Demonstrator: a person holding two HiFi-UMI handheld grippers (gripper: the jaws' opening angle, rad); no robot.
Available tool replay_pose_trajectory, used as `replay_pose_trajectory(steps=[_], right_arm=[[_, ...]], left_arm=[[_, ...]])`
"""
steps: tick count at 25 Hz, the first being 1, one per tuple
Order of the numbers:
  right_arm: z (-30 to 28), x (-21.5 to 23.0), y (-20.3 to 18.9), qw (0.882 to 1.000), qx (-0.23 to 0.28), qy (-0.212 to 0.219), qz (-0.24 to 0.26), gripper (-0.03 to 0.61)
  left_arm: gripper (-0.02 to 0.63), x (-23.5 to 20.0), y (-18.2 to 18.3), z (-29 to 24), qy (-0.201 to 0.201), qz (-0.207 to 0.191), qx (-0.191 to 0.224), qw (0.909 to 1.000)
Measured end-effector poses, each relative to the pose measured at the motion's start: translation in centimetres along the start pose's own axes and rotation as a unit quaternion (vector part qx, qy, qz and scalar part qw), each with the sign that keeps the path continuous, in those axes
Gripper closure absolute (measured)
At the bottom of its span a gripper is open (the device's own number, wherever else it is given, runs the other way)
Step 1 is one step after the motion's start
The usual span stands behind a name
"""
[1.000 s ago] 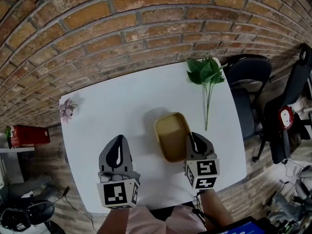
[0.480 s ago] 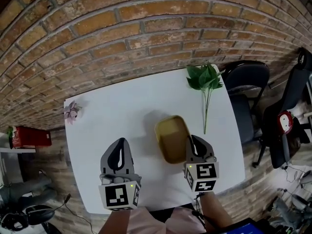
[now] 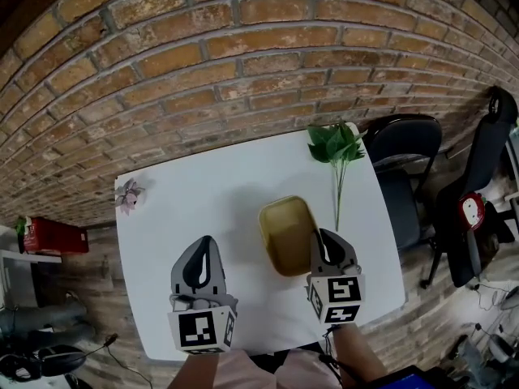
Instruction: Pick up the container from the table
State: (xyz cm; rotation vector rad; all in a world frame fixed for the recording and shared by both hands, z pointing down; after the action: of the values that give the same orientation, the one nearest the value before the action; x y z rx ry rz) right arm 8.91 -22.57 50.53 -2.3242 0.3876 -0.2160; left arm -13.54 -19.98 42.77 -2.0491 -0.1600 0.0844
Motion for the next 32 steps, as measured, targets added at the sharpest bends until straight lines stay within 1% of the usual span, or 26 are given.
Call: replay_pose_trajectory(steps=[11,24,32], right_arm=[[3.2,-0.1,3.5,0.999,0.052,-0.013,0.008,0.557],[6.8,-0.8,6.8,0.994,0.102,-0.024,0.025,0.557],[9.0,-1.3,8.1,0.991,0.127,-0.029,0.031,0.557]], left_arm=[[0.603,0.0,2.2,1.8,-0.001,-0.003,0.034,0.9994],[0.603,0.1,4.9,4.1,-0.002,-0.007,0.077,0.997],[0.604,0.1,6.0,5.5,-0.002,-0.008,0.093,0.9956]])
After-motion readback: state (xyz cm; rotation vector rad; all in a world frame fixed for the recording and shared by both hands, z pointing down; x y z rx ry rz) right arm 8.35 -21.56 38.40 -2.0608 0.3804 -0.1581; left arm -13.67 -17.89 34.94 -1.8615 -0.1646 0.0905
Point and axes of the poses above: the fingertips, and each gripper's own axes: z backward along the fingers, x to its right, y out of its top, the point moved 3 cm from there along z, backward along the fingers, and after that the axes turned 12 degrees about -x, right-handed, at the moved point
